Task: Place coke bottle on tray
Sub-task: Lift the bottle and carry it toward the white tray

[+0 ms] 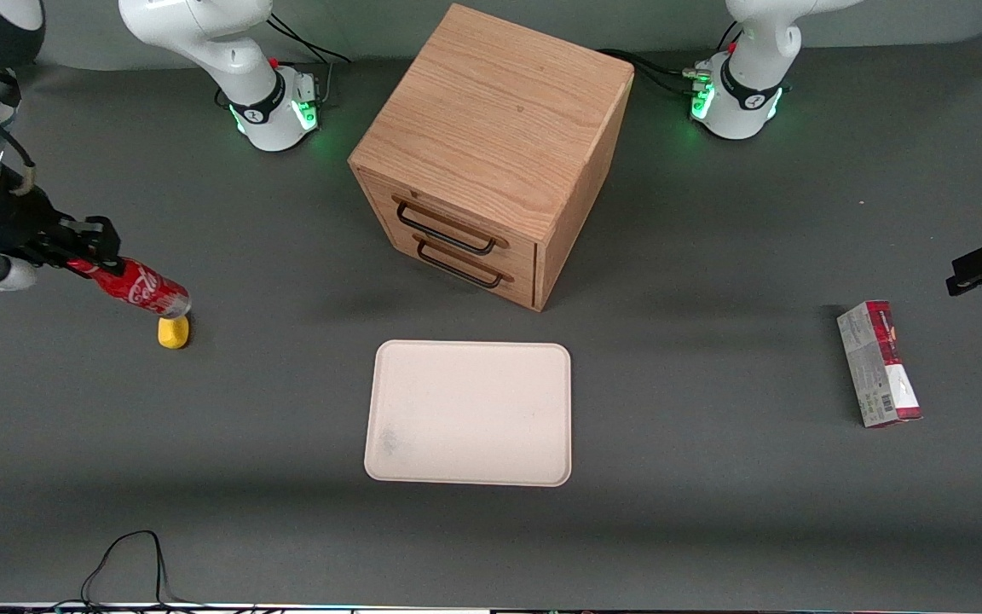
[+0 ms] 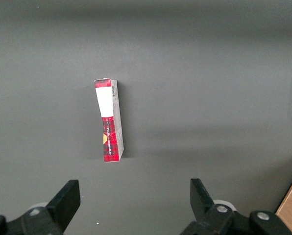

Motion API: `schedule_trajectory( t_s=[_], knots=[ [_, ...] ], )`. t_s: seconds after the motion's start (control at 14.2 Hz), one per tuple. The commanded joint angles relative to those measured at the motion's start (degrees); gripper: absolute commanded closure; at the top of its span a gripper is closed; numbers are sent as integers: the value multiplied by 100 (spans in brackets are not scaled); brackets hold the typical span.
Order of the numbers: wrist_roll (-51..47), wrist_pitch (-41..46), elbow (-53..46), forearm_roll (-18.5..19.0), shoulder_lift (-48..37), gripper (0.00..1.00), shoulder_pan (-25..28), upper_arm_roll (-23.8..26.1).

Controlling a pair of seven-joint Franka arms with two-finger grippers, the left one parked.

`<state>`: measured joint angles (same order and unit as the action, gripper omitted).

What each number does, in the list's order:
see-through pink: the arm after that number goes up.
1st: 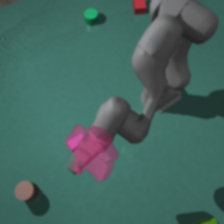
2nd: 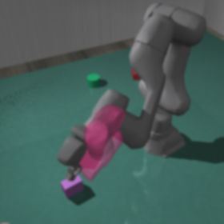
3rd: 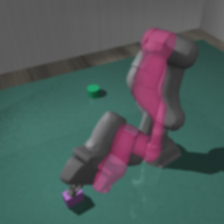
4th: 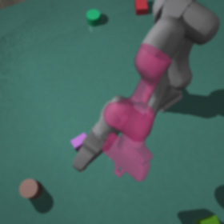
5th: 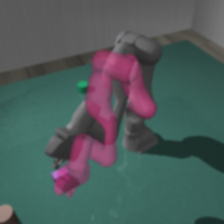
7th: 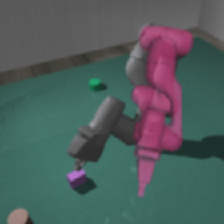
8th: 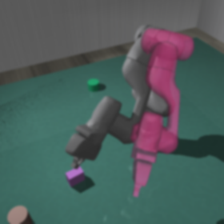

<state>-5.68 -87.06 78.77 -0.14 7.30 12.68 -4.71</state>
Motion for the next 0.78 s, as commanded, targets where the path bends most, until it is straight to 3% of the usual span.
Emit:
schedule_trajectory(
  t_s=[0.0, 0.21, 0.56, 0.71],
  knots=[
    [-590, 287, -1361, -21, 911, 100, -73, 556],
    [-1416, -107, -2075, 6, 1807, 100, -73, 1268],
    [-2174, -1609, -2067, 769, 3134, 100, 24, 1972],
    [-2175, -2224, -2050, 849, 3636, 100, 111, 1991]
  ],
)
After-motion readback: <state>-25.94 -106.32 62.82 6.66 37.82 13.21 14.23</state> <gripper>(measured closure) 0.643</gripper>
